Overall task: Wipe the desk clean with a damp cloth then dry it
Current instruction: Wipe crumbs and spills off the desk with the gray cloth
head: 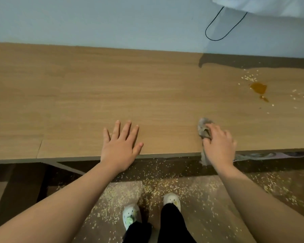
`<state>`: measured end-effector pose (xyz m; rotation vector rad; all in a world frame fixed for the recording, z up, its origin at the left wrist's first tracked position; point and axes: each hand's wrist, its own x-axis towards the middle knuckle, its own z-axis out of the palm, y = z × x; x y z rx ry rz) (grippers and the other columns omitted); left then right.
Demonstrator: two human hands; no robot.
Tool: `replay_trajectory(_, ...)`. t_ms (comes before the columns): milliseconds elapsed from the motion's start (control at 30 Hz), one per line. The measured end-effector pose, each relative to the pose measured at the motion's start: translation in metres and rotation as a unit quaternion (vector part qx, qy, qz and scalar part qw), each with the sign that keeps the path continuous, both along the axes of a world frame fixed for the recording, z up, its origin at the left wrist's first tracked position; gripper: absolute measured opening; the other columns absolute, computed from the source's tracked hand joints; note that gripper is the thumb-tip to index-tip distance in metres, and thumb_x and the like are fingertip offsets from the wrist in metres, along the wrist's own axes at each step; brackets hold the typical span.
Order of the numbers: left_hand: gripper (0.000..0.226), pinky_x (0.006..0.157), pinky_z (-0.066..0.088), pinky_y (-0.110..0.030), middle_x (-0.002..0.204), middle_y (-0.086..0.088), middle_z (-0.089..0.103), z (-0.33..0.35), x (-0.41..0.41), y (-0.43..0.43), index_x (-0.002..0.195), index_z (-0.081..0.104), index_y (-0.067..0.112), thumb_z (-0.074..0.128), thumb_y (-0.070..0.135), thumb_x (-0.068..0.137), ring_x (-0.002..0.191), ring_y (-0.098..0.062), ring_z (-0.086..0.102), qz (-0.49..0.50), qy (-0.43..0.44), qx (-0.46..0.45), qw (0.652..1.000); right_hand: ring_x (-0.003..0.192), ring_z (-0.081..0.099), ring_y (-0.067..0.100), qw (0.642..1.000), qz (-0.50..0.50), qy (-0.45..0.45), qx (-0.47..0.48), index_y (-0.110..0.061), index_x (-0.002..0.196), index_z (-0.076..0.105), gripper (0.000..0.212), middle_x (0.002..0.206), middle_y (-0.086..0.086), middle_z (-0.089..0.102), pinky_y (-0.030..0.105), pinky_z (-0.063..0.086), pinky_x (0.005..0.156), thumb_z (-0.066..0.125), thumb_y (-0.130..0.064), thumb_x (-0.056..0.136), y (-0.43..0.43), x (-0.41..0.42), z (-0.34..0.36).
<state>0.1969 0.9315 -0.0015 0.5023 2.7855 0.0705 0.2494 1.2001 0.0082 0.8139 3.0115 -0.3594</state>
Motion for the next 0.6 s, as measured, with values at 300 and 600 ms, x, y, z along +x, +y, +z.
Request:
replay_trajectory(300,0.055,0.111,-0.008,-0.054,0.156,0.005,-0.011,-0.005,-0.014,0.125,0.148,-0.007,0.028,0.009,0.043,0.098,0.141,-0.022,-0.019,-0.002,0.015,0.017,1.0,0.125,0.04,0.014,0.973,0.225,0.022,0.042,-0.032,0.136,0.041,0.048,0.142,-0.011,0.042,0.036,0.031,0.1,0.033,-0.049,0.092,0.017,-0.011,-0.006)
replay_trajectory(600,0.061,0.113,-0.006,-0.054,0.156,0.004,-0.012,-0.015,-0.017,0.2,0.147,-0.01,0.028,0.003,0.053,0.094,0.141,-0.023,-0.019,0.099,0.048,0.006,0.994,0.128,0.036,0.02,0.998,-0.059,0.015,0.03,-0.028,0.138,0.038,0.047,0.146,-0.003,0.036,0.044,0.031,0.103,0.045,-0.033,0.092,0.16,-0.02,-0.008)
